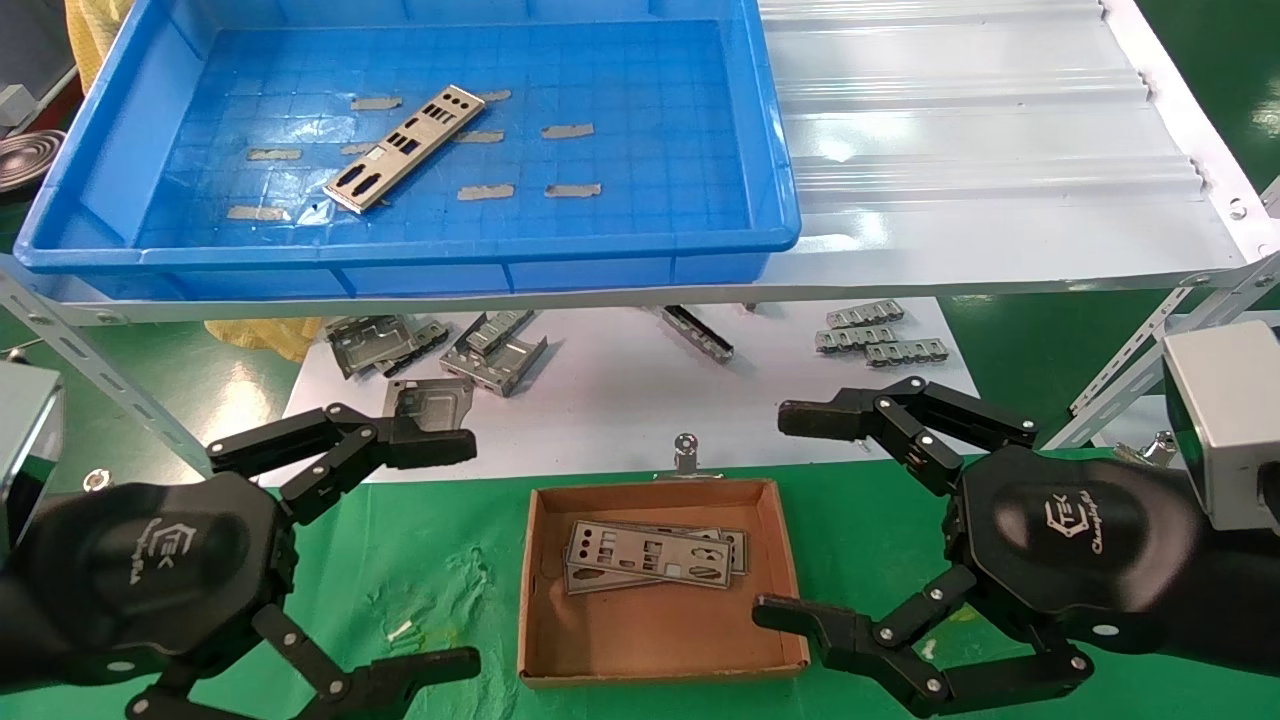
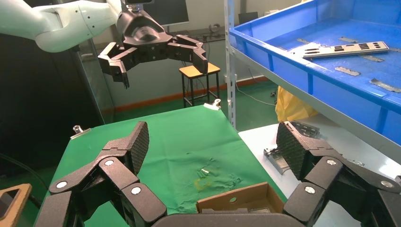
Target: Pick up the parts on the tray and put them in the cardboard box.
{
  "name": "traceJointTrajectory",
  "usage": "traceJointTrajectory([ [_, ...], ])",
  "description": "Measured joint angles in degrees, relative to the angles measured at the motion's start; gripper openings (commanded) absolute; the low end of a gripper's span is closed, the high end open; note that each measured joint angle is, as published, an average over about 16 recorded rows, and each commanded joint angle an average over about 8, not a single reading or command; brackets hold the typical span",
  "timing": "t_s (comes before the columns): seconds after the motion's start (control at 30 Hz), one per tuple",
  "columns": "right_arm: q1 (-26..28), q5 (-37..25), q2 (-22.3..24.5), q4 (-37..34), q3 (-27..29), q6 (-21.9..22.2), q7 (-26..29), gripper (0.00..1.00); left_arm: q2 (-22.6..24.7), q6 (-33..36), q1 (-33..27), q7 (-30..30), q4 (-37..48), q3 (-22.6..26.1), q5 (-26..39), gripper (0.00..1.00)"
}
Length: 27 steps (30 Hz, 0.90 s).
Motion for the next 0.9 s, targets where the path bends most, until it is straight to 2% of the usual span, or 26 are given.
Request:
traceJointTrajectory([
  [0.9,0.0,0.0,0.0,0.0,0.0,0.0,0.0,1.0,0.0,0.0,0.0,0.0,0.0,0.0,0.0,1.0],
])
